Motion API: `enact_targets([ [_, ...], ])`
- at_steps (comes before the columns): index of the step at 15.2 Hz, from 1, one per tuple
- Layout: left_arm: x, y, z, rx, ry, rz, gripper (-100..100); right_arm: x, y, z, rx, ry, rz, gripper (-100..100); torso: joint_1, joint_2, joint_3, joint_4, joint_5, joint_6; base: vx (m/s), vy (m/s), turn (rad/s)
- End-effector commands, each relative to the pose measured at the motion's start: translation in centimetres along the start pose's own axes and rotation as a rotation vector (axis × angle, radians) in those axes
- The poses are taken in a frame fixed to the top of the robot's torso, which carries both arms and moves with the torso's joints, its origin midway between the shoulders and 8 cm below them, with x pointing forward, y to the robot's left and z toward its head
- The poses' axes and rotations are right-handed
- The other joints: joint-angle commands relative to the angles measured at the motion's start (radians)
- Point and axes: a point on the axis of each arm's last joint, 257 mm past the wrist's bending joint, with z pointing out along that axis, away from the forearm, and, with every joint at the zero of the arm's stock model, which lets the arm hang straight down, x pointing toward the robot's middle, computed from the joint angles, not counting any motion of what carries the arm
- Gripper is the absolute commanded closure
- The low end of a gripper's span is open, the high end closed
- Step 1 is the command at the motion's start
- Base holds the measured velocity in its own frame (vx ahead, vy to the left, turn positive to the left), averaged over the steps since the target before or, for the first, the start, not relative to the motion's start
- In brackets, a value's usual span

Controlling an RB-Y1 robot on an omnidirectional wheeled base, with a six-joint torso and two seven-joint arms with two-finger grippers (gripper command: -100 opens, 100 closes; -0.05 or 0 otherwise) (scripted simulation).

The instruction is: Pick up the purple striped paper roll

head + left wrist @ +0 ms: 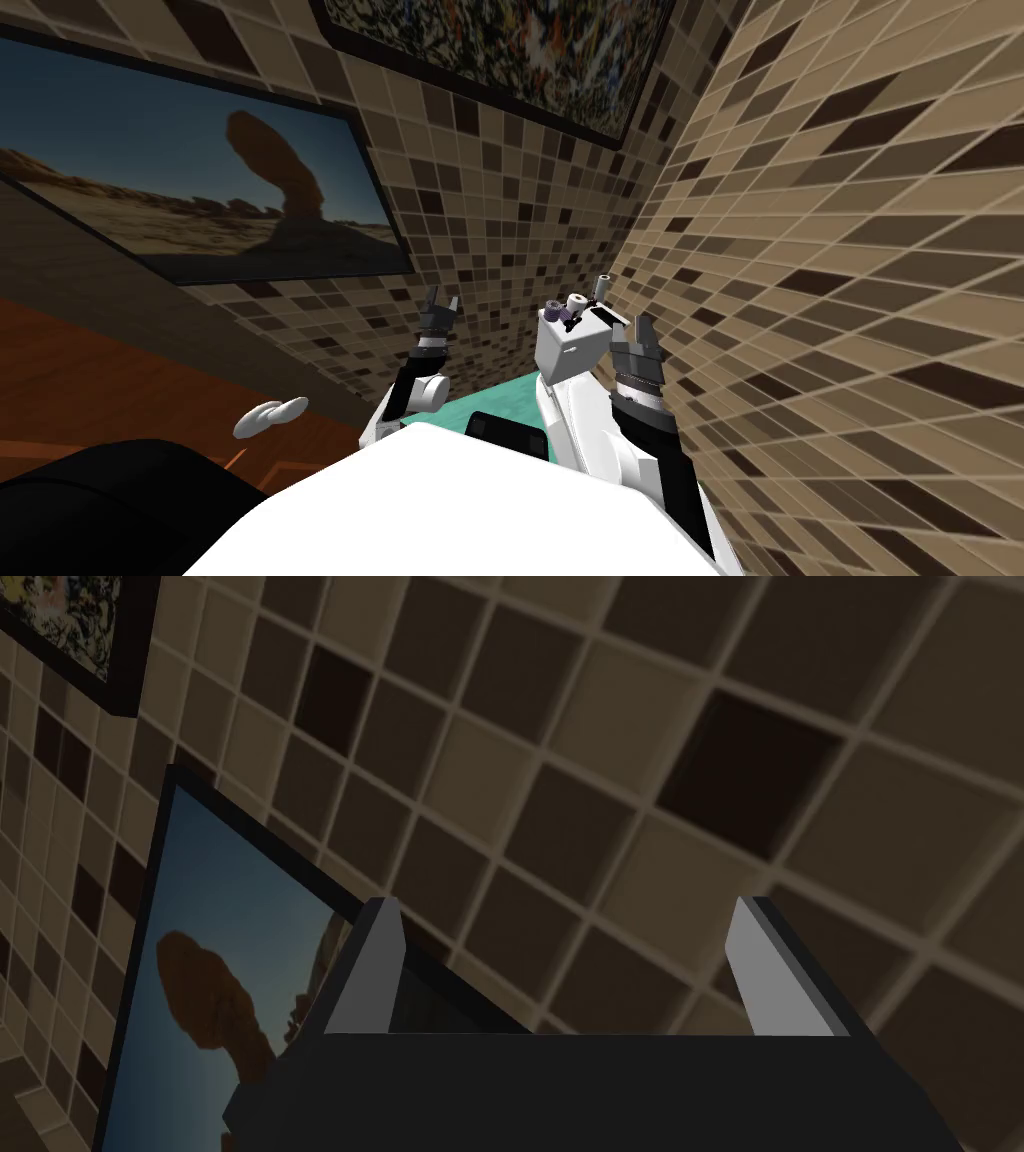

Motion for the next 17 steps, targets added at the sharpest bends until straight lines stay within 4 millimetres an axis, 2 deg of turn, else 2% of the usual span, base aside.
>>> enact_targets([
  [1,0.0,0.0,0.0,0.000,0.000,0.000,0,-0.1,0.0,-0.1,-0.012,0.042,-0.079,-100,0.000,0.000,0.000,0.000,0.000,0.000,-0.006,0.014,0.076],
  [9,0.0,0.0,0.0,0.000,0.000,0.000,0,-0.3,0.1,-0.6,-0.065,0.164,-0.332,-100,0.002,0.001,0.000,0.000,0.001,0.000,-0.008,0.035,0.076],
  [10,0.0,0.0,0.0,0.000,0.000,0.000,0,-0.4,0.2,-0.8,-0.086,0.203,-0.414,-100,0.002,0.001,0.000,0.000,0.000,0.000,-0.005,0.030,0.103],
  [11,0.0,0.0,0.0,0.000,0.000,0.000,0,-0.4,0.2,-0.8,-0.087,0.205,-0.414,-100,0.002,0.001,0.000,0.000,0.000,0.000,0.001,0.029,0.086],
  [12,0.0,0.0,0.0,0.000,0.000,0.000,0,-0.5,0.2,-1.0,-0.110,0.243,-0.499,-100,0.002,0.000,0.000,0.000,0.000,0.000,-0.002,0.036,0.117],
  [17,0.0,0.0,0.0,0.000,0.000,0.000,0,-0.5,0.1,-1.4,-0.172,0.346,-0.690,-100,0.002,0.000,0.000,0.000,0.001,0.000,0.002,0.035,0.113],
])
